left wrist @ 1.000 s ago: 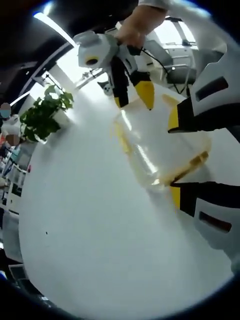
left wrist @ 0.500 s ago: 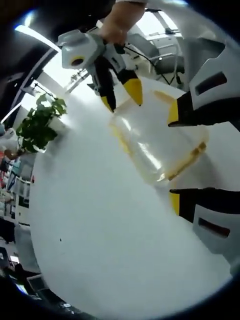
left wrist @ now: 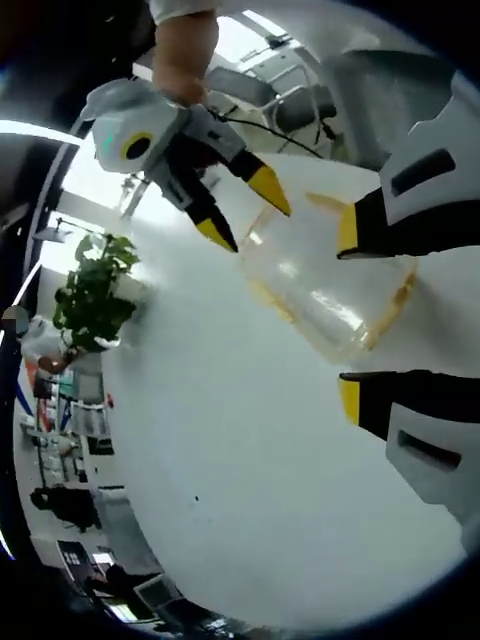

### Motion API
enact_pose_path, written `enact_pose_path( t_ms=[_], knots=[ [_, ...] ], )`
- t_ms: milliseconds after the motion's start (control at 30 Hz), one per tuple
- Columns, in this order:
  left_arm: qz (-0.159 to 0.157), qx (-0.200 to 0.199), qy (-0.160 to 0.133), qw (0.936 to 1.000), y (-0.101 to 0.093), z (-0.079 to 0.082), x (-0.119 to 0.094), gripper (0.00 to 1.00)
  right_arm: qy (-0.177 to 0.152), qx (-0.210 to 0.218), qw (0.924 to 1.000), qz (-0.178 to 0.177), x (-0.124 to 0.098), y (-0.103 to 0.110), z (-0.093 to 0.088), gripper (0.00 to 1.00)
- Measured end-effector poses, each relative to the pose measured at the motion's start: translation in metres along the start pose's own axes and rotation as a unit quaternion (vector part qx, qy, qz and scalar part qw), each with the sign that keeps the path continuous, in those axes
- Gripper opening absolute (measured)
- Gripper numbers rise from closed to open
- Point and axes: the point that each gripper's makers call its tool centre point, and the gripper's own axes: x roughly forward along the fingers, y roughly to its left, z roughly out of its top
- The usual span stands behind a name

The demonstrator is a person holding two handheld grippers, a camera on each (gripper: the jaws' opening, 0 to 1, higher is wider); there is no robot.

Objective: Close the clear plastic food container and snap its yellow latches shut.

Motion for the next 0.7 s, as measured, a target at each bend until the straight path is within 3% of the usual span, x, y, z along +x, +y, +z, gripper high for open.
enact_pose_path(
  t_ms=[133, 267, 400, 500, 600, 700],
  knots=[
    [-0.023, 0.043, -0.016, 0.9987, -0.010, 0.006, 0.000, 0.40, -0.025, -0.043, 0.9979, 0.042, -0.001, 0.015, 0.014, 0.30],
    [-0.046, 0.090, -0.032, 0.9944, -0.022, 0.012, 0.000, 0.36, -0.035, -0.057, 0.9964, 0.051, -0.002, 0.016, 0.023, 0.28],
    [-0.053, 0.110, -0.046, 0.9915, -0.027, 0.018, -0.002, 0.33, -0.039, -0.064, 0.9955, 0.057, -0.001, 0.011, 0.026, 0.24],
    [-0.074, 0.126, -0.057, 0.9876, -0.035, 0.022, -0.004, 0.17, -0.041, -0.071, 0.9943, 0.069, 0.001, 0.010, 0.027, 0.22],
    [-0.075, 0.128, -0.054, 0.9874, -0.037, 0.022, 0.000, 0.19, -0.045, -0.080, 0.9918, 0.089, 0.001, 0.016, 0.029, 0.16],
    [-0.082, 0.142, -0.051, 0.9852, -0.041, 0.020, 0.002, 0.14, -0.041, -0.096, 0.9900, 0.094, 0.003, 0.017, 0.029, 0.15]
  ],
)
